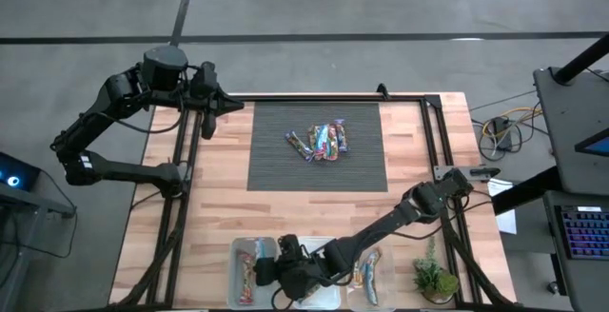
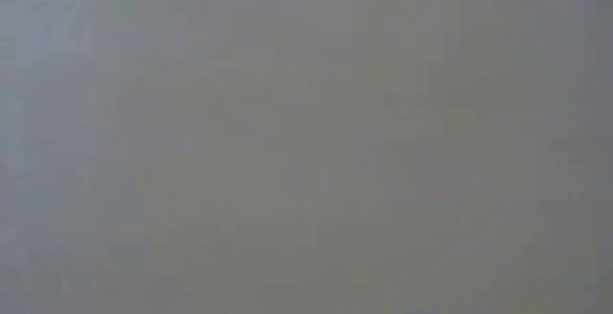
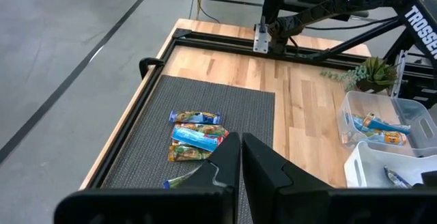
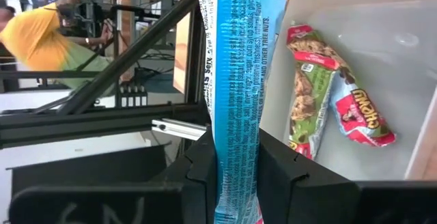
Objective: Pick and place Granola Bars by type
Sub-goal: Put the bottom red granola bar into the gray bin
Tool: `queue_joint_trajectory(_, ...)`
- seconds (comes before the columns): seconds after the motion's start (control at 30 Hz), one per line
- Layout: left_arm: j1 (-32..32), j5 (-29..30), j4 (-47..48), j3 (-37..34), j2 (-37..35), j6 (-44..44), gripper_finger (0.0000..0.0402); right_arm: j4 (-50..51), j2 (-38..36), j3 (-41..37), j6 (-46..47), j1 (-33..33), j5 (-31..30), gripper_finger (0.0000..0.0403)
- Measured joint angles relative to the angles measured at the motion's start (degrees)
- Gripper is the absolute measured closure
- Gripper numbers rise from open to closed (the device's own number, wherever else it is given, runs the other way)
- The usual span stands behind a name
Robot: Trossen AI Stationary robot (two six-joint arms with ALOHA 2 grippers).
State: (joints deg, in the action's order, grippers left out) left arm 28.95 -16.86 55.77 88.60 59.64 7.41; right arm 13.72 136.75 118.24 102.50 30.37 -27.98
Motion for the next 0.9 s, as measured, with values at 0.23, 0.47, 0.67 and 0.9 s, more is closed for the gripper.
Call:
queue_joint_trajectory(0.23,0.01,0.00,0.00,0.00,0.00,-0.38,0.0402,0.16,0.00,-0.54,0.78,0.00,3.03,0.0310)
queue_joint_trajectory(0.47,0.01,0.00,0.00,0.00,0.00,-0.58,0.0402,0.34,0.00,-1.03,1.11,0.00,3.18,0.0264)
queue_joint_trajectory(0.67,0.00,0.00,0.00,0.00,0.00,-0.58,0.0402,0.77,0.00,-1.03,0.66,0.00,4.09,0.0235)
queue_joint_trajectory(0.9,0.01,0.00,0.00,0.00,0.00,-0.57,0.0402,0.88,0.00,-1.23,-3.49,-0.09,5.99,0.0215)
